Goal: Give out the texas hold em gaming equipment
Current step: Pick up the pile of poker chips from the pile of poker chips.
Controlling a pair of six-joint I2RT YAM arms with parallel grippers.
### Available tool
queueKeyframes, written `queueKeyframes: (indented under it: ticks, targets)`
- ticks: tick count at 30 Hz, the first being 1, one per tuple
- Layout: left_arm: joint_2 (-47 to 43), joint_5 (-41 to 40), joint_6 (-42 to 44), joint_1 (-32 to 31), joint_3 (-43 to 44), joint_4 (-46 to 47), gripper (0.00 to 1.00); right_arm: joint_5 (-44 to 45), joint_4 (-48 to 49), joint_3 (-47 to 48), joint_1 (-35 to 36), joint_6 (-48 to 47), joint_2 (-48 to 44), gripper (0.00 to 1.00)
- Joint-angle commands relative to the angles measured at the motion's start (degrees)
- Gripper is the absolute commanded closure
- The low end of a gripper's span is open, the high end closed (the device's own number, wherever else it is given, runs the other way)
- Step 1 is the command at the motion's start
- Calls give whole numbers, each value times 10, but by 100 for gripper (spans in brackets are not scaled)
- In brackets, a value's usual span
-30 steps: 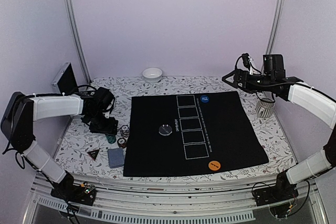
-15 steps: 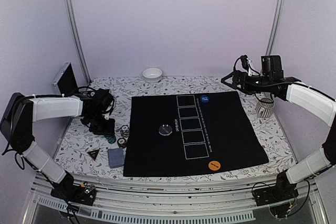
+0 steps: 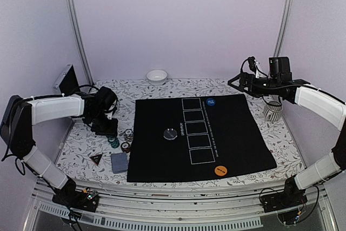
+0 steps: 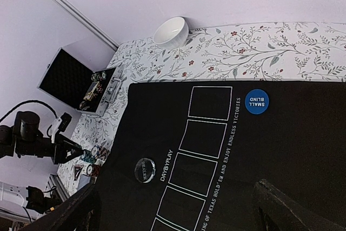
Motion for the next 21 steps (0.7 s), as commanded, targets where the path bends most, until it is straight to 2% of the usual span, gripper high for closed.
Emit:
queueKeyframes:
  ticks: [1, 5, 9, 14, 21]
  targets:
    - [-22, -23, 22, -3, 50, -32, 100, 1, 2, 17, -2, 0, -3, 1]
    - [-10, -27, 37, -15, 107, -60, 100, 3, -1, 19, -2, 2, -7, 1]
    - [27, -25, 55, -64, 189, -93, 100, 7, -3, 21, -2, 3, -12, 1]
    - [89, 12, 80, -120, 263, -72, 100, 7, -7, 21, -2, 7, -16, 1]
    - [212, 39, 105, -159, 323, -37, 100, 12, -14, 15, -2, 12, -31, 1]
